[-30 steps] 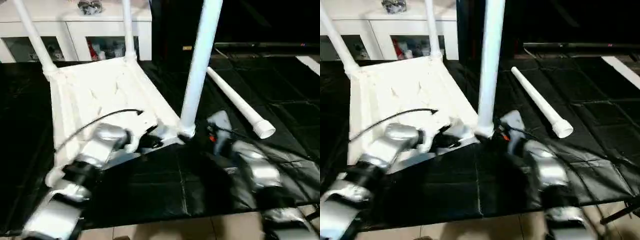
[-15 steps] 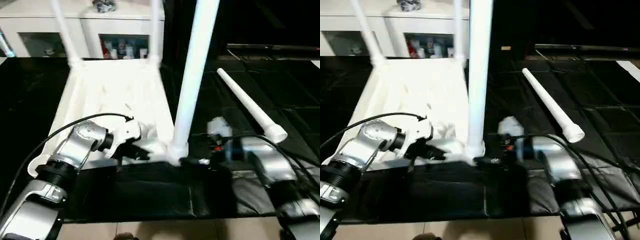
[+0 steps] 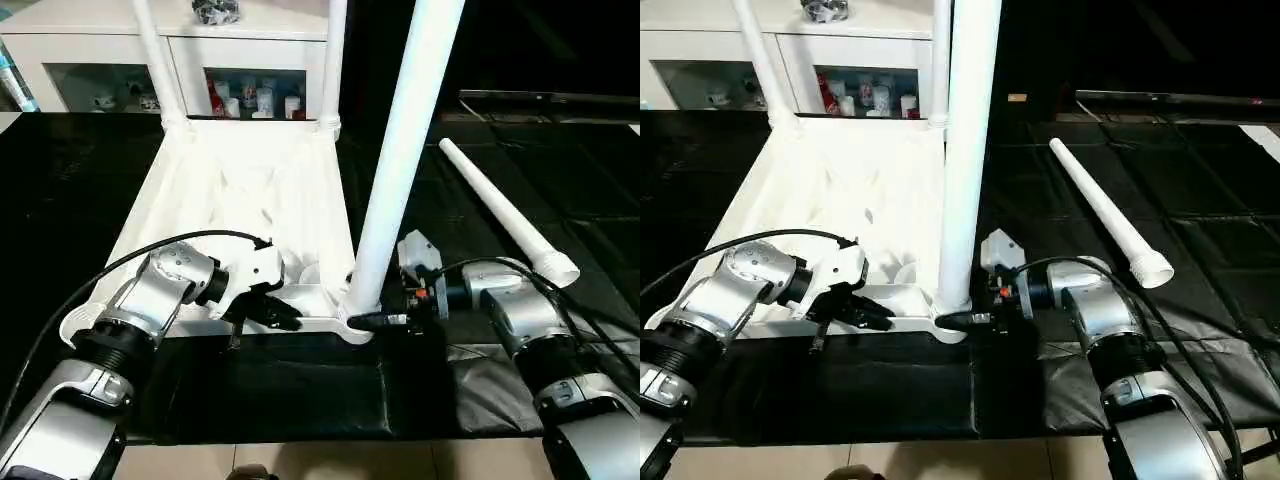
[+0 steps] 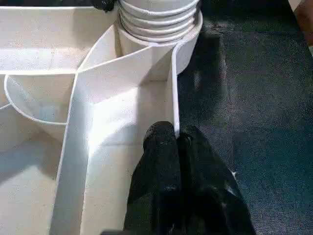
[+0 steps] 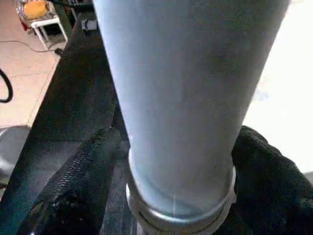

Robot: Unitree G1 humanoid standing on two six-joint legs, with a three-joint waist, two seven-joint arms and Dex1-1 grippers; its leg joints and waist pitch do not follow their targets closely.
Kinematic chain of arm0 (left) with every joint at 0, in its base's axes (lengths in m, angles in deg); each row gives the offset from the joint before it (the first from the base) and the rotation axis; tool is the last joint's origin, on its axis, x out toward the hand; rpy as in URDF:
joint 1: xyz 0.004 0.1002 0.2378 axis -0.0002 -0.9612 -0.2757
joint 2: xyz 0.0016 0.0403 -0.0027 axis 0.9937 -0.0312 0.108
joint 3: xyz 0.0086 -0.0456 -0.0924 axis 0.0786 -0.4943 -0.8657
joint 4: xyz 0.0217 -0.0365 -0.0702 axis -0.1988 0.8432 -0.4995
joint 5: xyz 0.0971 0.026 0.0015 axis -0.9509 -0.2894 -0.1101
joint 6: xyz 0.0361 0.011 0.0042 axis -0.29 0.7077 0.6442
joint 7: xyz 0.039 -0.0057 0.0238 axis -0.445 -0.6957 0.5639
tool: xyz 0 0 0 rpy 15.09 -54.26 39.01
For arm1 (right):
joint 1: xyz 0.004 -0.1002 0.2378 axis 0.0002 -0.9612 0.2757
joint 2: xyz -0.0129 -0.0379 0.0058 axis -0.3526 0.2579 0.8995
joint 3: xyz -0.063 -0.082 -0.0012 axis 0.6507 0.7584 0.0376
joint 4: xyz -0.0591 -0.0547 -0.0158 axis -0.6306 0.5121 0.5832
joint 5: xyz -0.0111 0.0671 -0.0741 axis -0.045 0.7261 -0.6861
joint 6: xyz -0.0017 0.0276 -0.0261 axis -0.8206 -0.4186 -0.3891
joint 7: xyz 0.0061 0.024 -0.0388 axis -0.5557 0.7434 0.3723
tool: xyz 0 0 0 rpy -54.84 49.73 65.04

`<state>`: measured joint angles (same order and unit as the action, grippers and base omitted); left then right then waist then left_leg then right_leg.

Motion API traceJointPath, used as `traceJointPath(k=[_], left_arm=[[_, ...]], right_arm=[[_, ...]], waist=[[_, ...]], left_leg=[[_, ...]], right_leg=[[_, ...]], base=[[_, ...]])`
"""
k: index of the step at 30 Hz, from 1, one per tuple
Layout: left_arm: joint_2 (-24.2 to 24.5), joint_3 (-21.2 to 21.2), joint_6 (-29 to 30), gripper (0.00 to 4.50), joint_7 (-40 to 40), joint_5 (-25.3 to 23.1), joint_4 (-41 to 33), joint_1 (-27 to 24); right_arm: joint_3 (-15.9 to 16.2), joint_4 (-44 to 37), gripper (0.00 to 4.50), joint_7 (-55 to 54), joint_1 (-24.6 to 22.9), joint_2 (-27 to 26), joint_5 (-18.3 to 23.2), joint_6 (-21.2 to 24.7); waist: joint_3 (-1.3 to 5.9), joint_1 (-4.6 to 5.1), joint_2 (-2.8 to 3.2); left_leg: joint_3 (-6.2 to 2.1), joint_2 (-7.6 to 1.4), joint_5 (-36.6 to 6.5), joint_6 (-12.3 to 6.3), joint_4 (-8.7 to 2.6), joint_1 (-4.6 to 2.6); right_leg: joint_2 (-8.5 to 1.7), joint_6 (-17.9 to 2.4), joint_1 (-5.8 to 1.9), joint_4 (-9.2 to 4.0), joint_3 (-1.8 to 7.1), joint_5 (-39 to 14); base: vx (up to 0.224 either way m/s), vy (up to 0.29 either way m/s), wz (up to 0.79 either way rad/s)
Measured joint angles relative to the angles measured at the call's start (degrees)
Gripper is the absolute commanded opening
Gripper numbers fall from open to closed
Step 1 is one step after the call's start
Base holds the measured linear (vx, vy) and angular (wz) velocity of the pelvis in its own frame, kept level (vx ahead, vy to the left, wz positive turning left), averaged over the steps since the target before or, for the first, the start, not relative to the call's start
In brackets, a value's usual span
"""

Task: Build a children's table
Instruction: Rotate leg to tighten

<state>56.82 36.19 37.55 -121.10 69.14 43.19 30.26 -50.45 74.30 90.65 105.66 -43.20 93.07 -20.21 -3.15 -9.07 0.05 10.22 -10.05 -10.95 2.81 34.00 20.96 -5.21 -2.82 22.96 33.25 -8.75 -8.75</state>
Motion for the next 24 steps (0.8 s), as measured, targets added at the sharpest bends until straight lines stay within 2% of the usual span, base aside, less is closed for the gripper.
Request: traceJointPath(k=[2,5,13,18,20,24], left_arm=[[0.0,0.0,-0.3,0.0,0.0,0.0,0.3,0.0],[-0.1,-0.1,-0.9,0.0,0.0,0.0,0.7,0.1],[-1.0,-0.4,-0.2,0.0,0.3,0.2,1.0,0.2],[-4.5,-2.2,3.8,0.0,4.2,0.7,3.0,0.8],[-6.8,-3.3,6.4,0.0,9.0,0.7,5.1,2.1],[-11.1,-5.3,12.1,0.0,18.9,0.4,7.0,4.0]], right_arm=[[0.0,0.7,3.2,0.2,0.5,0.1,-0.3,-0.5],[0.0,1.1,2.83,0.5,0.8,0.2,-0.5,-0.8],[-0.1,1.7,2.65,0.6,0.9,0.2,-0.3,-0.7],[-3.2,1.8,2.64,-2.2,-0.3,-0.1,0.4,2.1],[-5.4,1.9,2.63,-8.8,-0.8,-1.0,0.7,4.2],[-9.2,1.5,2.63,-25.3,-0.9,-5.0,0.4,7.0]], waist=[[0.0,-0.03,0.0],[0.01,-0.15,-0.02],[0.01,-0.31,-0.01],[0.01,-0.79,-0.02],[-0.03,-0.39,-0.07],[-0.04,1.63,-0.03]], left_leg=[[0.0,0.0,0.0,0.0,0.0,-0.01],[0.0,0.0,0.0,0.0,0.0,-0.01],[0.0,0.0,0.0,-0.01,0.02,-0.02],[0.09,-0.01,0.1,-0.17,0.27,-0.02],[0.1,-0.01,0.2,-0.19,0.4,-0.01],[0.09,-0.01,0.2,-0.09,0.46,-0.11]], right_leg=[[0.0,0.0,0.0,0.01,0.0,0.0],[0.0,0.0,0.0,0.01,0.0,0.0],[0.0,0.0,-0.01,0.03,0.0,0.0],[-0.08,0.2,-0.07,0.24,0.04,-0.1],[-0.09,0.2,-0.04,0.36,0.08,-0.1],[-0.09,0.2,-0.02,0.44,0.07,-0.1]], base=[[0.0,0.0,0.0],[0.0,0.0,0.0],[0.0,0.0,0.0],[0.0,0.0,0.0],[0.0,0.0,0.0],[0.0,0.0,0.0]])
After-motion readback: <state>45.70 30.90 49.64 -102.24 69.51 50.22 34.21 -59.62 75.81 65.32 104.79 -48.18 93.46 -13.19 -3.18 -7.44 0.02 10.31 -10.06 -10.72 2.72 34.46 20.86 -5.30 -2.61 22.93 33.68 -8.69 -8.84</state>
